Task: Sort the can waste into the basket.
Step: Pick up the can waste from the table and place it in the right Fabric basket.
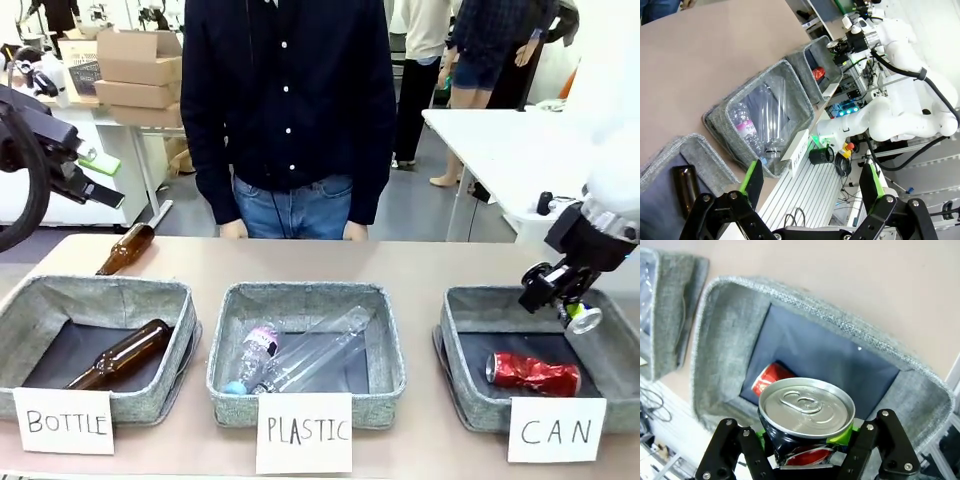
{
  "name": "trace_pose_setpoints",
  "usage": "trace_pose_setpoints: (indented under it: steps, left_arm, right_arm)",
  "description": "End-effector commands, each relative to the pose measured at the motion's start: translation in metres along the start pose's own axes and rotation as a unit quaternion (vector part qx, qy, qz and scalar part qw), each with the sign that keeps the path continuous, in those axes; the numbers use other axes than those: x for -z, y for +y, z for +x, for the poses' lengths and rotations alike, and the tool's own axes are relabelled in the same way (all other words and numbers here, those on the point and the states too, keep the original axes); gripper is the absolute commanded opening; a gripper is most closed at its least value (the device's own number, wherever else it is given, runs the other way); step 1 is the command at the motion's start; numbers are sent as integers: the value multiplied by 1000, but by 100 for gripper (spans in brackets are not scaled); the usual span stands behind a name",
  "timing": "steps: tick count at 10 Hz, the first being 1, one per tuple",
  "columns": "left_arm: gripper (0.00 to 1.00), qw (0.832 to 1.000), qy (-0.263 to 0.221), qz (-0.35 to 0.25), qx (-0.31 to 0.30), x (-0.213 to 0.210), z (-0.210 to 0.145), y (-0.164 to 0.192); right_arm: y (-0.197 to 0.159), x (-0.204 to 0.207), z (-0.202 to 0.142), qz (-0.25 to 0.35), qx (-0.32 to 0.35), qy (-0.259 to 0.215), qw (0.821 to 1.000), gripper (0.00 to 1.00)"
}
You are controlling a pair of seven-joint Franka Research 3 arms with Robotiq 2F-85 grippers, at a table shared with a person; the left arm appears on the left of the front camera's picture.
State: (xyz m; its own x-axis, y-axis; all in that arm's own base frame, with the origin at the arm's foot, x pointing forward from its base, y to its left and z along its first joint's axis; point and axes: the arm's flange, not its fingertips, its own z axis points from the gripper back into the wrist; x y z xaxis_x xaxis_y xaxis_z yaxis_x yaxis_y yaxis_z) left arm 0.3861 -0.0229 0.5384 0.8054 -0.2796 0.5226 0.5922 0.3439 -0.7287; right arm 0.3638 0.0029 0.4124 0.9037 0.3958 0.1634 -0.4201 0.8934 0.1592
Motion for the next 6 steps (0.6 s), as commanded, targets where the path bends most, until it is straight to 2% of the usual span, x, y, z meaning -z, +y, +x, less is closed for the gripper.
trace_pose_setpoints:
  steps: [1,2,3,4,6]
  left_arm:
    - [100,1000,6,3,8,-2,-1,0]
    - [100,1000,6,3,8,-2,-1,0]
    - [100,1000,6,3,8,-2,-1,0]
    - [100,1000,6,3,8,-2,-1,0]
    - [100,1000,6,3,8,-2,-1,0]
  right_arm:
    - [-1,4,-2,21,-12,-21,999,16]
    - [-3,5,-2,21,-11,-17,1000,55]
    - [-5,4,-2,25,-12,-17,999,71]
    - [-5,4,-1,27,-11,-17,999,100]
    - [-6,2,-1,30,-11,-17,999,100]
